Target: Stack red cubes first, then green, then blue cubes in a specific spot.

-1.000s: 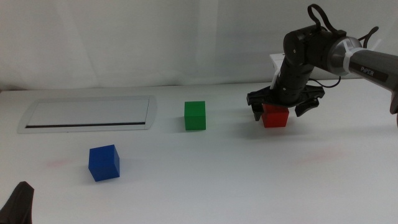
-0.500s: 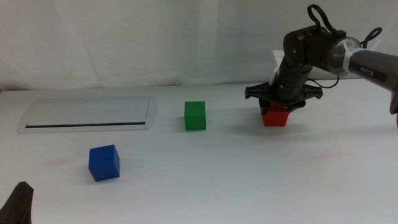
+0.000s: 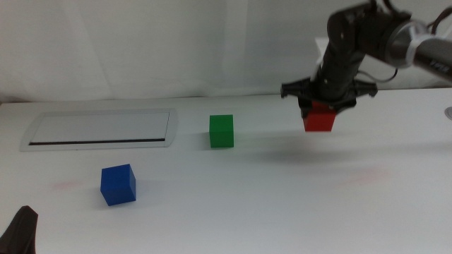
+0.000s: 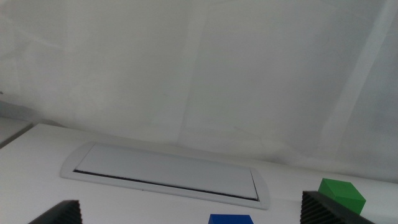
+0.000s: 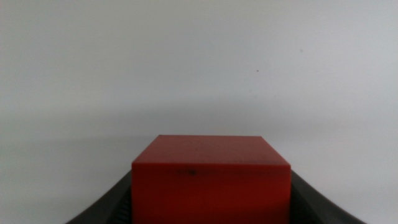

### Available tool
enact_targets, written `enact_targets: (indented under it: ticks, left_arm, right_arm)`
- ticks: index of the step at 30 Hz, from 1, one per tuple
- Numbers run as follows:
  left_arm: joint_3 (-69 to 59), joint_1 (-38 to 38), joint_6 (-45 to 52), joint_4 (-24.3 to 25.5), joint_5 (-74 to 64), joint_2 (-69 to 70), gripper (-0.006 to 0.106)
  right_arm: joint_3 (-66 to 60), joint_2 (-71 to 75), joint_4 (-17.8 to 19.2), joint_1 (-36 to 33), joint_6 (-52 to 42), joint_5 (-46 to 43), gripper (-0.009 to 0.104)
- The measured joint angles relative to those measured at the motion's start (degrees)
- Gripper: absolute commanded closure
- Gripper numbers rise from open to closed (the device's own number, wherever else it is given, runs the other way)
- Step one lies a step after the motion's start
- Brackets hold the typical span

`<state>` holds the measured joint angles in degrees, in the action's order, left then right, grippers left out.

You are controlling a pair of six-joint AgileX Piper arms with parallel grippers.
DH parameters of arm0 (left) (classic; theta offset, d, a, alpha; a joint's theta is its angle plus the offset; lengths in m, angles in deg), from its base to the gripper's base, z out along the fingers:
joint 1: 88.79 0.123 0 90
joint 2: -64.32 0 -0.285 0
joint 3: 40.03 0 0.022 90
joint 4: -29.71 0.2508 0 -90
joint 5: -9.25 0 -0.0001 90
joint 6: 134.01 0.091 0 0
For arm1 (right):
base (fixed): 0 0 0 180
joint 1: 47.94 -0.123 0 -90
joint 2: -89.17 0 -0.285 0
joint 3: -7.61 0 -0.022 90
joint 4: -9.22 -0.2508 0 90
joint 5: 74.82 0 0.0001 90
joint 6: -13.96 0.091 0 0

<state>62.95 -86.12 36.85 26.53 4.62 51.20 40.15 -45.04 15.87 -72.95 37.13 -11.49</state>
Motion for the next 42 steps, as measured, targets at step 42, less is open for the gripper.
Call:
enact_targets:
  ticks: [42]
  left_arm:
    - [0.0, 0.0, 0.0, 0.11, 0.46, 0.0, 0.013]
  right_arm:
    - [-36.35, 14.93, 2.05, -25.17, 23.09, -16.82, 0.097]
